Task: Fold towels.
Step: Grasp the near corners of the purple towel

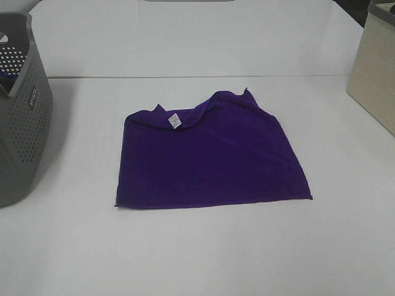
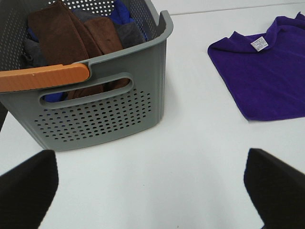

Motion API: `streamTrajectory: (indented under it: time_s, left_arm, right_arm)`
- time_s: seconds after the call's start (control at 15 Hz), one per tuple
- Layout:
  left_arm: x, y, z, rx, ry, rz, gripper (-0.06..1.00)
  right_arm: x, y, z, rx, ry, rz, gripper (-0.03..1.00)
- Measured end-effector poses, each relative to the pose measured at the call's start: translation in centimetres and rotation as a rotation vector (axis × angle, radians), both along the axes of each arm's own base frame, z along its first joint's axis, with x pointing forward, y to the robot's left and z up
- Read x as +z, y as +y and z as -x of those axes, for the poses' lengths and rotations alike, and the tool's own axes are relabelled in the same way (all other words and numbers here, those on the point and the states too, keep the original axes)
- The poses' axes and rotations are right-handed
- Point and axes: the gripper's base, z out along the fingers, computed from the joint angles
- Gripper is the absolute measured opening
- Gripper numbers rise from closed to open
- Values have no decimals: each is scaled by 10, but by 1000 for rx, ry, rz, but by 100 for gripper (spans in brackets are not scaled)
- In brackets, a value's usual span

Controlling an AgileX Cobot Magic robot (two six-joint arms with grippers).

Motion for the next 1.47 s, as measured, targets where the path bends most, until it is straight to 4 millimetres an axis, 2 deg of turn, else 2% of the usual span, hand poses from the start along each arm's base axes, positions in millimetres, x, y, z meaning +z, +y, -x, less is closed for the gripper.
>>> streamTrajectory:
  time_s: [1.47]
  left_arm:
    - [0,0,0,0,-1,0,99]
  right_arm:
    - [0,1,0,5,0,-7,78]
